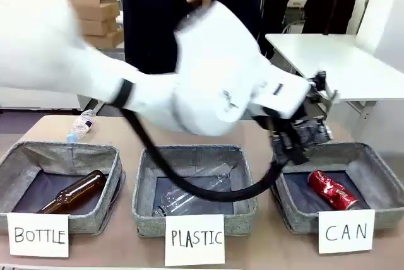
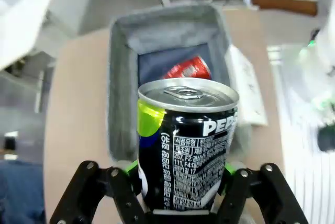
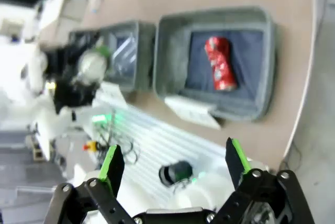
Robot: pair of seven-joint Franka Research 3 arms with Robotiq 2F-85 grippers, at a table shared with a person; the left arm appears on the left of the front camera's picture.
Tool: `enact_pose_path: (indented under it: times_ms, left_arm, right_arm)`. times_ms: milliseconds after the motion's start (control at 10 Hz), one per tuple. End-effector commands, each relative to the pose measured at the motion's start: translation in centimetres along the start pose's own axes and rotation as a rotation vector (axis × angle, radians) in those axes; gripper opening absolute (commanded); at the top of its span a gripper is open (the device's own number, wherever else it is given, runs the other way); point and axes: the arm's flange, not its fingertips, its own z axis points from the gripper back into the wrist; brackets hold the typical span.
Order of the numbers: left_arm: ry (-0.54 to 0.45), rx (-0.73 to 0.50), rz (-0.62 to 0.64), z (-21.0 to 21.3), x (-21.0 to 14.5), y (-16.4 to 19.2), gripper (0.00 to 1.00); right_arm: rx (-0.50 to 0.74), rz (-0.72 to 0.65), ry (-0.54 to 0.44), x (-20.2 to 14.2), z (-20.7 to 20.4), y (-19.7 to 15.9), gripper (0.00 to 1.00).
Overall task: Sort the can waste into the basket.
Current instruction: Pick up the can waste from the table and place it in the right Fabric basket.
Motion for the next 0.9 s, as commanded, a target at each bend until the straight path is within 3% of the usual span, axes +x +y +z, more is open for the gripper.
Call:
enact_pose_path:
  times_ms: [0, 100, 200, 300, 400, 500, 700, 800]
  left_arm:
    - [0.062, -0.061, 0.068, -5.9, 3.2, 3.6, 0.35]
    - [0.045, -0.102, 0.123, -8.4, 3.9, 4.7, 0.35]
    - [0.089, -0.172, 0.153, -10.3, 4.2, 6.0, 0.35]
    - [0.031, -0.040, 0.072, -6.8, 0.0, 3.3, 0.35]
    - [0.031, -0.040, 0.072, -6.8, 0.0, 3.3, 0.35]
    - [0.064, -0.089, 0.116, -9.9, 0.5, 5.1, 0.35]
    - [0.052, -0.107, 0.094, -10.4, 0.6, 4.5, 0.35]
    - [0.055, -0.121, 0.091, -10.5, 0.6, 4.4, 0.43]
  right_arm:
    - [0.061, 0.049, -0.005, -2.3, 0.4, -1.5, 1.00]
    - [0.119, 0.050, -0.079, -3.0, 0.9, -2.5, 1.00]
    - [0.113, -0.017, -0.136, -2.7, 0.7, -3.6, 1.00]
    - [0.067, 0.022, -0.022, -3.0, 0.6, -1.8, 1.00]
    - [0.067, 0.022, -0.022, -3.0, 0.6, -1.8, 1.00]
    - [0.067, 0.022, -0.022, -3.0, 0.6, -1.8, 1.00]
    - [0.067, 0.022, -0.022, -3.0, 0.6, -1.8, 1.00]
    - [0.067, 0.022, -0.022, -3.0, 0.6, -1.8, 1.00]
